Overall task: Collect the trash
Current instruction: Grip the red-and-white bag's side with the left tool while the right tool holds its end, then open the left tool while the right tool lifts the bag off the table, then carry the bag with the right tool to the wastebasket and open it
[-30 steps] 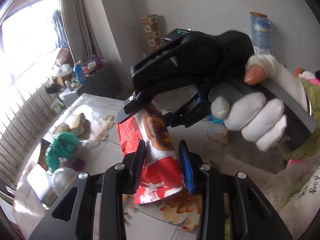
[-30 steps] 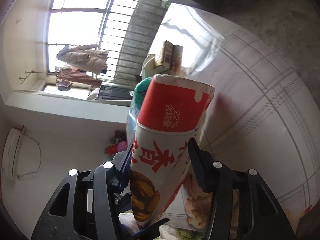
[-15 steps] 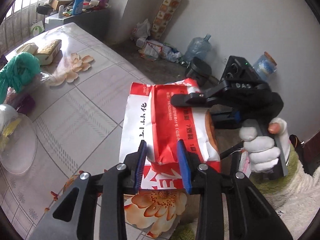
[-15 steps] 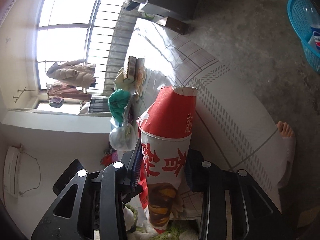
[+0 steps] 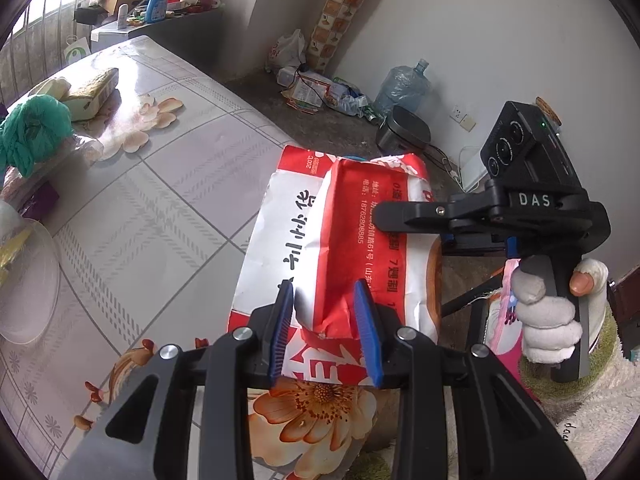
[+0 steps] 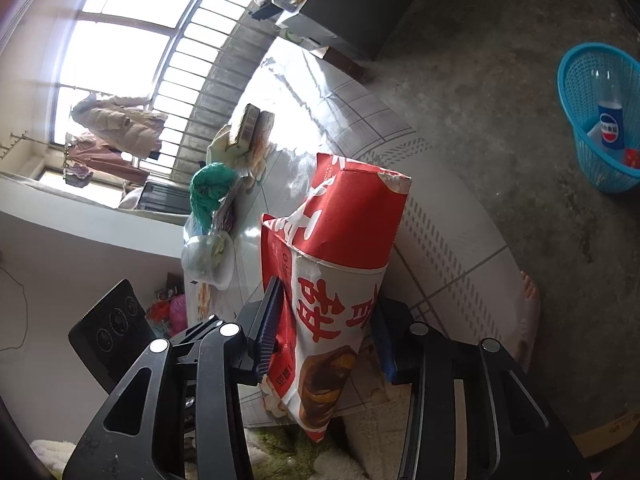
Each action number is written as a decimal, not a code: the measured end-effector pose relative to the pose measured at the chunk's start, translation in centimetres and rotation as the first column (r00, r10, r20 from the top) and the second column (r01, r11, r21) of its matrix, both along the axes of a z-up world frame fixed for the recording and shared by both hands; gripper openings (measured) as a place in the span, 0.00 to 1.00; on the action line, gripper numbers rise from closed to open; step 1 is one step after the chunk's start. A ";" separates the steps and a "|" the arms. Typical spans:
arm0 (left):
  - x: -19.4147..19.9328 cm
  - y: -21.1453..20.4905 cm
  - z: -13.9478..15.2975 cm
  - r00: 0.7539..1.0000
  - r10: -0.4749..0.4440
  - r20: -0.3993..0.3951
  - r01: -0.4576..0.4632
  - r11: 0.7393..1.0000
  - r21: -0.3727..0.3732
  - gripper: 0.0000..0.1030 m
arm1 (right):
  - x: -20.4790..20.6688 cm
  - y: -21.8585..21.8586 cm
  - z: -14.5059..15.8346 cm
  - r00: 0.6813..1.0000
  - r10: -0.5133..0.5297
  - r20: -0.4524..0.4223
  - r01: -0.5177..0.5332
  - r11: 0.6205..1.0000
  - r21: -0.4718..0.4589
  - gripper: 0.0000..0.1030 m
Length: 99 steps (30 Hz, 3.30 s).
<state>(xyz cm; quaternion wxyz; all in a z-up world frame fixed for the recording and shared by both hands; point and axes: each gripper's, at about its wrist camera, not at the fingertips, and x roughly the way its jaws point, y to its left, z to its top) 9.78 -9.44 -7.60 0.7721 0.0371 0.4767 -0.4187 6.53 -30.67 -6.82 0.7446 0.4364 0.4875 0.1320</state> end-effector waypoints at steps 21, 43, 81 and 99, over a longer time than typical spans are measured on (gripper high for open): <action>1.4 12.7 6.6 0.833 0.413 0.369 -0.427 0.903 -0.047 0.73 | 5.7 5.0 0.4 0.994 0.104 0.037 -0.102 0.994 -0.043 0.29; 5.7 10.4 1.8 0.845 0.382 0.374 -0.458 0.878 0.139 0.62 | 5.2 5.0 0.1 0.996 0.083 0.020 -0.083 0.996 0.008 0.29; 3.9 -2.4 10.7 0.890 0.190 0.416 -0.203 0.979 -0.012 0.61 | 0.3 -5.3 1.8 0.974 -0.167 0.153 0.118 0.951 0.286 0.18; 11.1 -35.1 3.0 0.974 -0.224 0.030 0.223 0.974 0.033 0.62 | -2.2 -23.0 -2.7 0.837 -0.547 0.023 0.527 0.794 -0.304 0.19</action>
